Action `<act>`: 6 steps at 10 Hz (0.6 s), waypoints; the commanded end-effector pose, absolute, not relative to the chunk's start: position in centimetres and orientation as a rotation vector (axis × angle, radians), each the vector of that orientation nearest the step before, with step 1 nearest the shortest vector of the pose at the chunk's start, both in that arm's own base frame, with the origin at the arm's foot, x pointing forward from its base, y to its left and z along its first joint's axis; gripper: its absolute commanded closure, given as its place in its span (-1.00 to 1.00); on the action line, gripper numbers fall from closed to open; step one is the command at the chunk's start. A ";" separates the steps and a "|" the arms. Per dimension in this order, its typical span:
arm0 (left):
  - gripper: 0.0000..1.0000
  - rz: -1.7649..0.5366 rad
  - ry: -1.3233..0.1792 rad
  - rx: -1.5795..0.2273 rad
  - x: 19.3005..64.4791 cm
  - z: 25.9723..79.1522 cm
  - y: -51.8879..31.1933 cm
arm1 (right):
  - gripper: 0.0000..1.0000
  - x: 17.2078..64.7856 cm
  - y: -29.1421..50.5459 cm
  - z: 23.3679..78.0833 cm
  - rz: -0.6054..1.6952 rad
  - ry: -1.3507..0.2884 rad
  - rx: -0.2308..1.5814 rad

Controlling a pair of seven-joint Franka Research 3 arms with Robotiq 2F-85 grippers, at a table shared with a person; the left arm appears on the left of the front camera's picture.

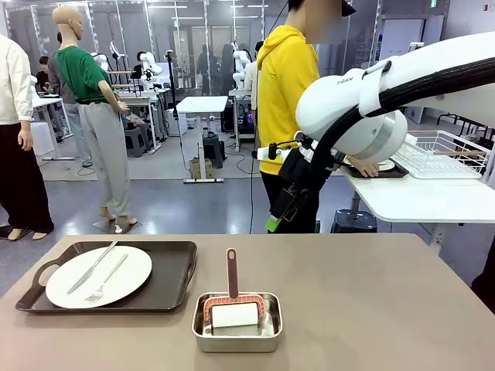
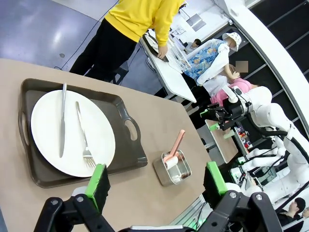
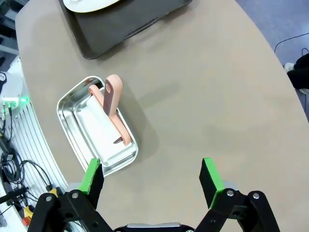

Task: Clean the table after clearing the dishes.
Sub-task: When the left (or right) Handle tray is removed, use the left hand (or right hand) to clean the left (or right) side of the table with the Lint Roller.

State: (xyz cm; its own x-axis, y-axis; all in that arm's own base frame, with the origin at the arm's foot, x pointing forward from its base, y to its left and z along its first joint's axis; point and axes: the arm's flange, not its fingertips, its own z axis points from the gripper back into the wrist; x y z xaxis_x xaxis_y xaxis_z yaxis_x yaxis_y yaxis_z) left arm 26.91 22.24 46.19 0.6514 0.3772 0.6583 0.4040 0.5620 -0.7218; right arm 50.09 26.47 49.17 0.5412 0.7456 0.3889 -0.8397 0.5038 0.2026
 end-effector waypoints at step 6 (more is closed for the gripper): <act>-1.00 -0.025 -0.910 -1.016 27.0 46.5 22.5 | -1.00 51.5 29.8 50.4 1.359 -0.198 0.319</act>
State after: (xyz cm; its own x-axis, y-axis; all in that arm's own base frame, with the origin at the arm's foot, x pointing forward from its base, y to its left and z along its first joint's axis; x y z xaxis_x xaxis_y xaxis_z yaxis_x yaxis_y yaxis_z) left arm 26.92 22.23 46.19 0.6516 0.3768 0.6584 0.4042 0.5620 -0.7217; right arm 50.03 27.91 49.53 0.3855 0.8490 0.3613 -0.9226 0.3493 0.1635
